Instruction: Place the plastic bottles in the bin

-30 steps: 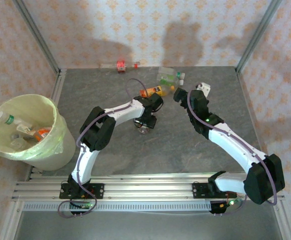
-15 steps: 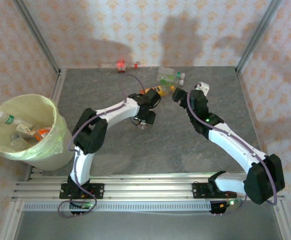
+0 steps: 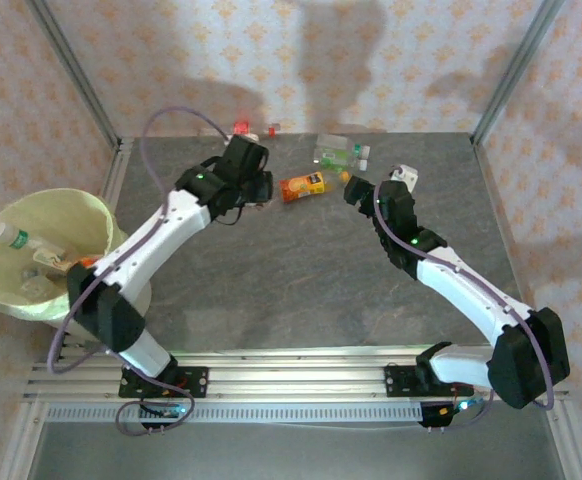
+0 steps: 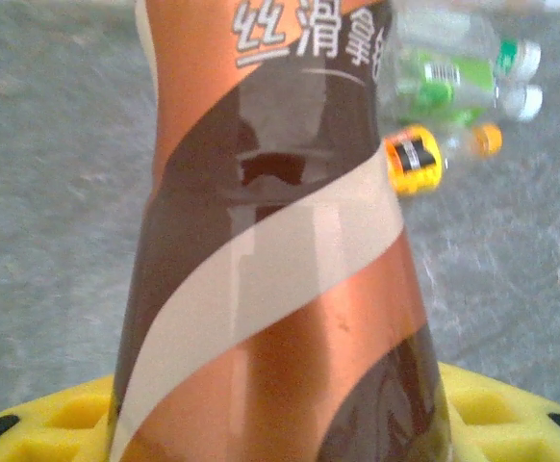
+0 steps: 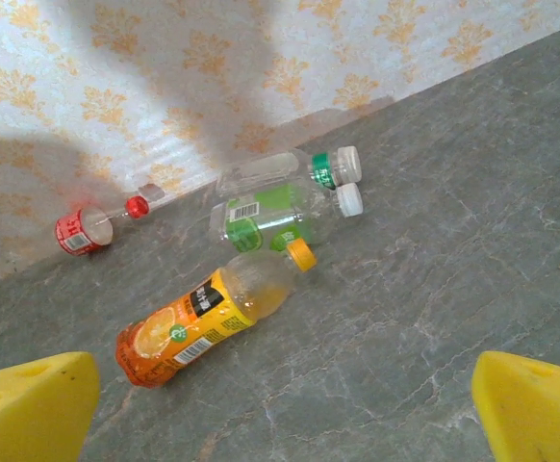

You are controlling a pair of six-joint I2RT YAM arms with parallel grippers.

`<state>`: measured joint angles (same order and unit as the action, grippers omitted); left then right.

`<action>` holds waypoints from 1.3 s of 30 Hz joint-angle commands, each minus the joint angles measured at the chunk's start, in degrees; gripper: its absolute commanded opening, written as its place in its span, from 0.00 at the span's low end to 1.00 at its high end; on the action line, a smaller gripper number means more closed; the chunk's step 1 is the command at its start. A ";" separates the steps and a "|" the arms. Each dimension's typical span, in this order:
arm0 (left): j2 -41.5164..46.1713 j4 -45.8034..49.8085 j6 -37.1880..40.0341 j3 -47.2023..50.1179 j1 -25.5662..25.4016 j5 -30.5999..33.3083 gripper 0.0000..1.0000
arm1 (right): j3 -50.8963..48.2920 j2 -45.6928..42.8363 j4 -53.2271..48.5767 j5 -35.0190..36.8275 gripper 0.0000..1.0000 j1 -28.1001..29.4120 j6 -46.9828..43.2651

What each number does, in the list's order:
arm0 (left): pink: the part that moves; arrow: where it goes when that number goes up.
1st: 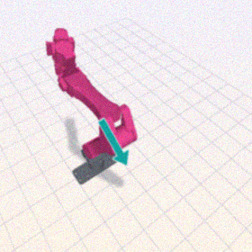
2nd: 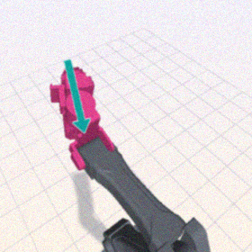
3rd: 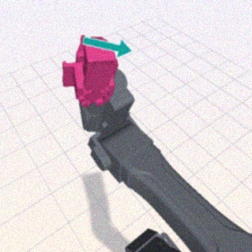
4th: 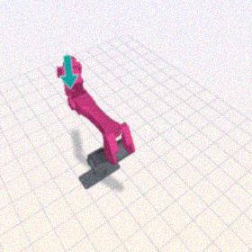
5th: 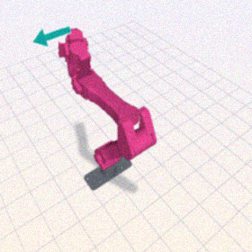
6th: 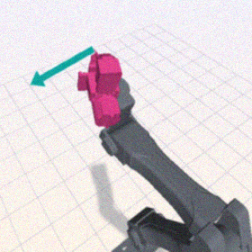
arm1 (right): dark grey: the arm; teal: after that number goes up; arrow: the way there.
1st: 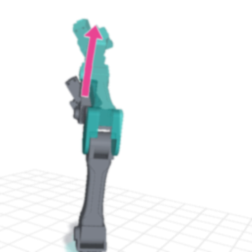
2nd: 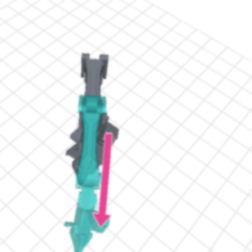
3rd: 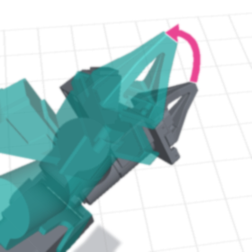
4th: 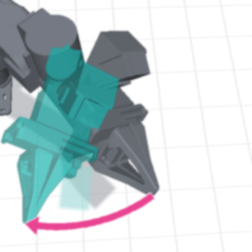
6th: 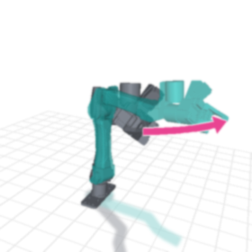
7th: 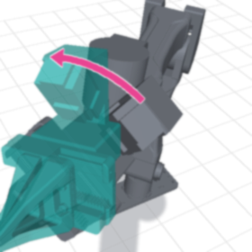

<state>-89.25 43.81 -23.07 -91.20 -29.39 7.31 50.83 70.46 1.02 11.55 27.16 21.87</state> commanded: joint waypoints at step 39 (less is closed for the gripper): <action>35.02 -2.68 -18.38 18.49 58.61 3.09 0.57 | -2.44 -0.98 4.17 0.09 0.99 -0.40 -2.28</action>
<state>-55.24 45.06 -37.26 -73.60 28.16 14.57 48.62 70.22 3.95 11.55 27.16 20.32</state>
